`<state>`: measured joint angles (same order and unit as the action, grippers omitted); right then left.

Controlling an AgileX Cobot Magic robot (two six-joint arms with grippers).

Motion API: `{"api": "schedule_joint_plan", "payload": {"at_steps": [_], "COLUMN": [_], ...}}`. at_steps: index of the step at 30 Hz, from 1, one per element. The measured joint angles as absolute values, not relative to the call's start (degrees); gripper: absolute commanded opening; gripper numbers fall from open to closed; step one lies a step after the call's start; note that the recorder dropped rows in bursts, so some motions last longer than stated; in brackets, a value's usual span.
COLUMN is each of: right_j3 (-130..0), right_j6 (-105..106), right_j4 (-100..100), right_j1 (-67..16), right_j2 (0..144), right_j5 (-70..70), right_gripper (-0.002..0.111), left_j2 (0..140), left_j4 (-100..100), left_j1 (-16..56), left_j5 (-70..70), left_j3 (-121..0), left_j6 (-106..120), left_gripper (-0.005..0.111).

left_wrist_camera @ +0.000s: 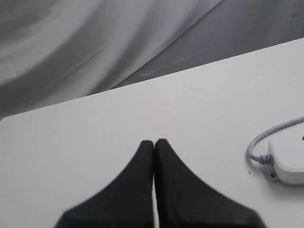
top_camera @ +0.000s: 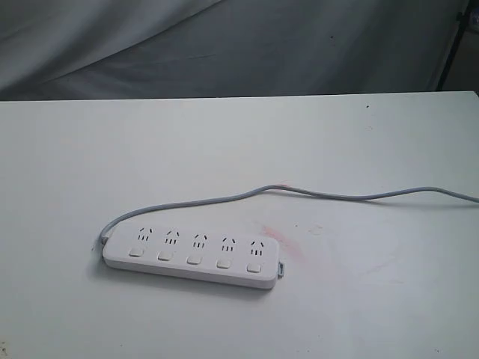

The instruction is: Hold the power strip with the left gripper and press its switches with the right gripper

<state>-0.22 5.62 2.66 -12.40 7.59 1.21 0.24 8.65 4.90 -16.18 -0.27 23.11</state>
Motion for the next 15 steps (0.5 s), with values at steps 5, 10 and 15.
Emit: {"api": "schedule_joint_plan", "payload": {"at_steps": [5, 10, 15], "right_j3": [-0.22, -0.22, -0.22], "right_j6": [5.62, 5.62, 5.62], "right_j4": [2.66, 2.66, 2.66], "right_j1": [-12.4, -12.4, -12.4], "right_j2": [7.59, 7.59, 7.59], "right_j5": [1.21, 1.21, 1.21], "right_gripper": [0.0, 0.0, 0.0], "left_j2": [0.24, 0.24, 6.54], "left_j4": [8.65, 8.65, 8.65], "left_j1": [4.9, 4.9, 4.9], "left_j5": [-16.18, -16.18, -18.83], "left_j3": [-0.27, -0.27, -0.75], "left_j6": [23.11, 23.11, 23.11], "left_gripper": [0.001, 0.001, 0.001]}}
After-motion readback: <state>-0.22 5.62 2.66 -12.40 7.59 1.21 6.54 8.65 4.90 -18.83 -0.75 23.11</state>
